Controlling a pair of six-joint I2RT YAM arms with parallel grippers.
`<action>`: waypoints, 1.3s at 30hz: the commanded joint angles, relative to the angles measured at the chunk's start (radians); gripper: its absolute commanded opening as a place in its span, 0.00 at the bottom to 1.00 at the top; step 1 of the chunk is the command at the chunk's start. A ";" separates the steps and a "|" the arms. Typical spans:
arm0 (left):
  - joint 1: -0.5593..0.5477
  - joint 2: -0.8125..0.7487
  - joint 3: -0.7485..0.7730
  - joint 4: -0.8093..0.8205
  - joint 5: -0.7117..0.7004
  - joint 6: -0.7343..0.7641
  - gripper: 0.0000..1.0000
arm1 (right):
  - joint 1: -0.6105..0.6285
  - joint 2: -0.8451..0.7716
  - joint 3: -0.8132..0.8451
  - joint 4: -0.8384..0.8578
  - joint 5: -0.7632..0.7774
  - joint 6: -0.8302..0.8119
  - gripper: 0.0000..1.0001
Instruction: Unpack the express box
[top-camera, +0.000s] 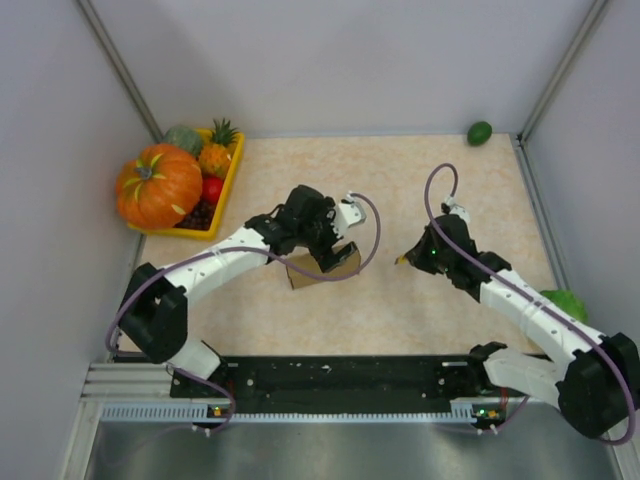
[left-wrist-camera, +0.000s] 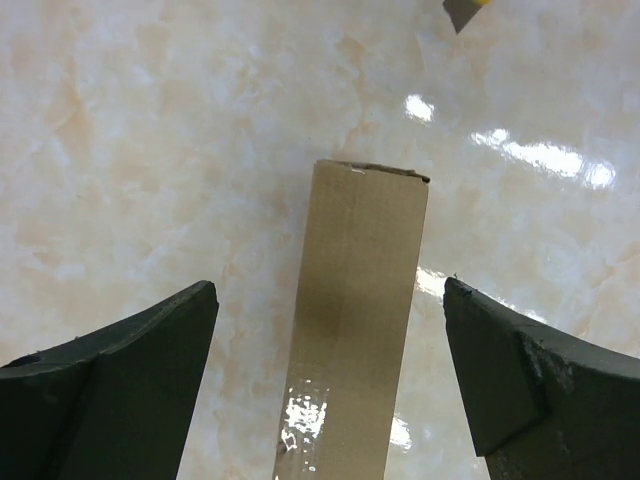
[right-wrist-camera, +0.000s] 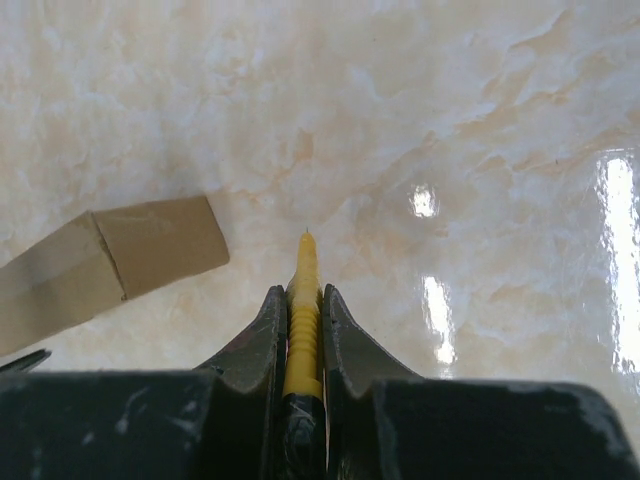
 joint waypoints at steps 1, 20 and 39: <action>0.001 -0.121 0.016 0.106 -0.051 -0.076 0.99 | -0.086 0.053 0.007 0.120 -0.094 0.014 0.00; 0.104 -0.345 -0.091 0.284 -0.334 -0.446 0.99 | -0.204 0.201 0.018 0.088 -0.105 -0.043 0.54; 0.115 -0.411 -0.122 0.127 -0.223 -0.604 0.85 | -0.054 0.226 0.340 -0.040 -0.008 -0.257 0.72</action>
